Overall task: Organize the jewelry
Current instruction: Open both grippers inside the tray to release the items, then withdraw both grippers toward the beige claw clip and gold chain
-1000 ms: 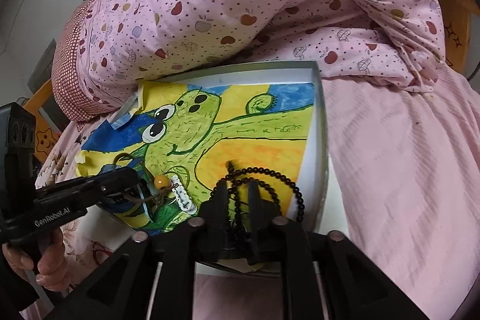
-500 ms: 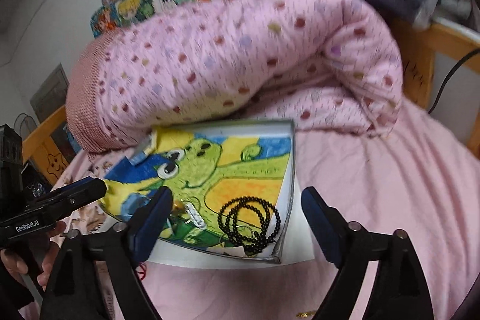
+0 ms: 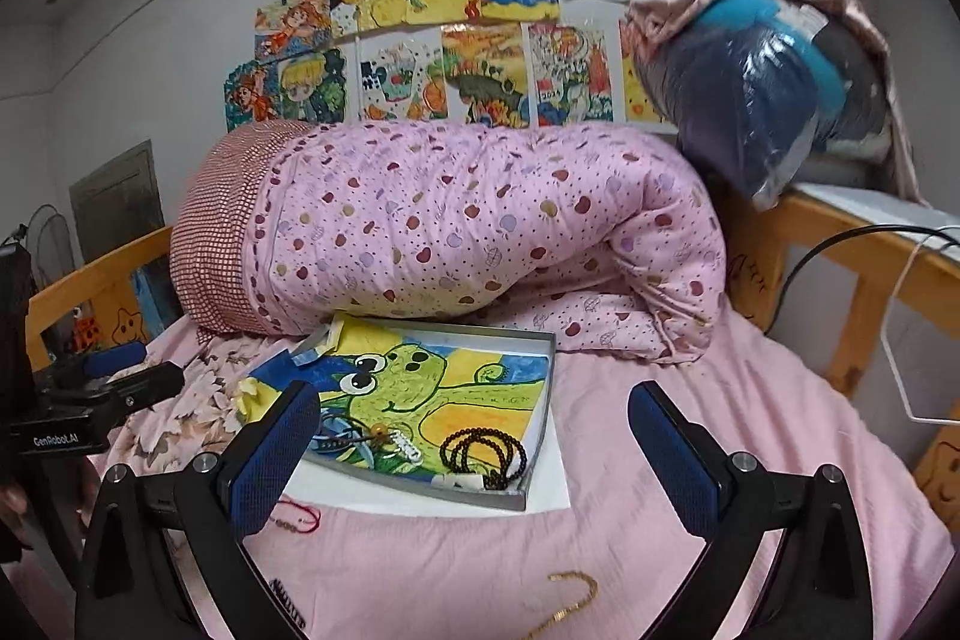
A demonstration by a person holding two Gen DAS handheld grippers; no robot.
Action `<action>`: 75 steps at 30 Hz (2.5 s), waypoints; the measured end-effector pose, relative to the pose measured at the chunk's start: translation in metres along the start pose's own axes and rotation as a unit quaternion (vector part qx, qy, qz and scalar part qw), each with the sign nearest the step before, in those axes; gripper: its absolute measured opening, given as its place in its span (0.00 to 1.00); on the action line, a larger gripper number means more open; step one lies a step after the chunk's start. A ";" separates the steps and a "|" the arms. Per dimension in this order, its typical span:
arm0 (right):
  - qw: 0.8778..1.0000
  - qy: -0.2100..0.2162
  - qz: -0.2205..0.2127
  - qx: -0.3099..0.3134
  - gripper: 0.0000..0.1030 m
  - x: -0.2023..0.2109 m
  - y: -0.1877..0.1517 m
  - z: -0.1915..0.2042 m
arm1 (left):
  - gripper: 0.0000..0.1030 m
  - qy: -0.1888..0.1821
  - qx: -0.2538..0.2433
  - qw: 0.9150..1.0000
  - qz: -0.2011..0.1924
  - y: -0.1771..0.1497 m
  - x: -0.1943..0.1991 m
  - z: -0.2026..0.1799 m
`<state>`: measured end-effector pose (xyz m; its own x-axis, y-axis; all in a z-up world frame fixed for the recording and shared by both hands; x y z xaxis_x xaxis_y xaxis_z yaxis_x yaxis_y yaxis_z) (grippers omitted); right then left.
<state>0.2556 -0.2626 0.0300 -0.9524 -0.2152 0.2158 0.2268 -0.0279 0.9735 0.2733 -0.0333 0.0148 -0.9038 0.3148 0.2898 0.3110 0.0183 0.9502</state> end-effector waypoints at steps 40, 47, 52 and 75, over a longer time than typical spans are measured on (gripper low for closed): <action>0.979 -0.026 0.198 -0.028 1.00 0.061 -0.131 -0.050 | 0.98 -0.006 -0.013 0.988 0.154 -0.163 0.074 -0.061; 0.977 -0.016 0.211 -0.025 1.00 0.049 -0.141 -0.048 | 0.98 0.020 -0.006 0.987 0.162 -0.169 0.068 -0.048; 0.976 -0.011 0.218 -0.025 1.00 0.043 -0.146 -0.046 | 0.98 0.037 -0.002 0.986 0.164 -0.171 0.066 -0.036; 0.969 0.027 0.239 -0.051 1.00 0.019 -0.163 -0.033 | 0.98 0.064 0.007 0.983 0.171 -0.174 0.059 -0.009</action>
<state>0.2070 -0.2939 -0.1274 -0.7225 -0.2786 0.6327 0.6605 -0.0080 0.7507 0.1631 -0.0266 -0.1319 -0.7749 0.1838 0.6048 0.6063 -0.0543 0.7934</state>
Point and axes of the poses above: each gripper's, at about its wrist camera, not at the fingertips, and x roughly against the way its jaws point, z to its left, y to its top, the point moved 6 cm from there along -x, roughly the way its jaws point, and after that the axes turned 11 degrees about -z, right-handed, at the moved point
